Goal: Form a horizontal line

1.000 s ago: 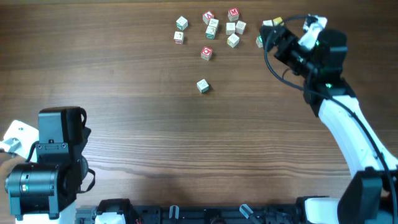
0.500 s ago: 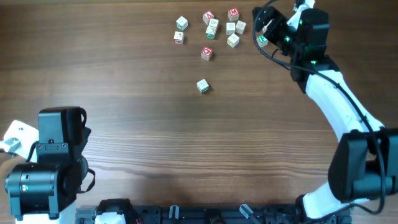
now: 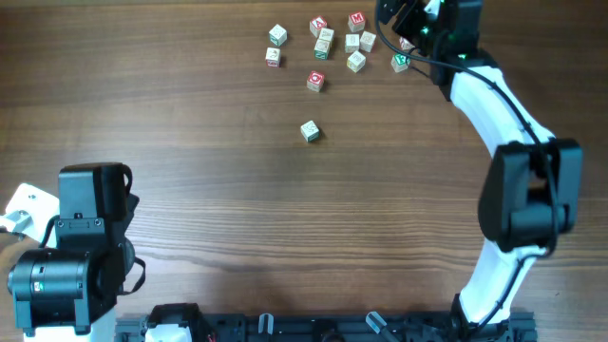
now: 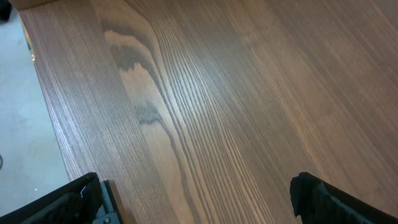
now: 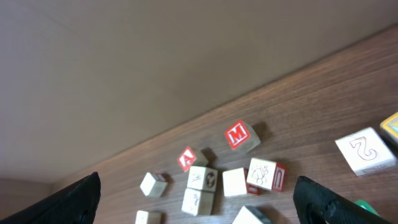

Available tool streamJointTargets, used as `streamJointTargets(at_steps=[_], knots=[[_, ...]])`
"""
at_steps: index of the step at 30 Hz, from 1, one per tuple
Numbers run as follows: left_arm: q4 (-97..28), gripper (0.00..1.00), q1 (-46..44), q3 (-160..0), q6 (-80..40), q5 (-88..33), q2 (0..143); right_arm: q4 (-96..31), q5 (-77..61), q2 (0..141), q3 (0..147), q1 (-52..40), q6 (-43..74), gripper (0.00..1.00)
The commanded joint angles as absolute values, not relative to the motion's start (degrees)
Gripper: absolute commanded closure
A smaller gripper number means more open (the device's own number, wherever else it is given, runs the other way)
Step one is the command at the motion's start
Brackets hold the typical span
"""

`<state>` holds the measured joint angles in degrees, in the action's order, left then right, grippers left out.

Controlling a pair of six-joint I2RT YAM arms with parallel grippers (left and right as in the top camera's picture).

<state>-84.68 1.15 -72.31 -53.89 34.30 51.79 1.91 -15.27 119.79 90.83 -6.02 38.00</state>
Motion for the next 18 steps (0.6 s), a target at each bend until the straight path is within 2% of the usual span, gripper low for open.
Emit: streamJointTargets(at_steps=[1, 6, 13, 18], knots=[[-84.7, 0.00, 1.6, -72.1, -54.6, 34.1, 51.7, 1.5, -14.8, 126.0, 96.9, -7.9, 36.1, 0.00], [-84.7, 0.00, 1.6, -72.1, -54.6, 34.1, 51.7, 2.1, -12.3, 129.8, 97.5, -10.7, 36.3, 0.01], [-84.7, 0.00, 1.6, -72.1, -54.6, 34.1, 51.7, 4.9, -5.7, 134.1, 97.4, -12.4, 48.4, 0.02], [-84.7, 0.00, 1.6, -72.1, -54.6, 34.1, 51.7, 7.0, -3.3, 135.7, 97.4, -12.4, 52.6, 0.04]])
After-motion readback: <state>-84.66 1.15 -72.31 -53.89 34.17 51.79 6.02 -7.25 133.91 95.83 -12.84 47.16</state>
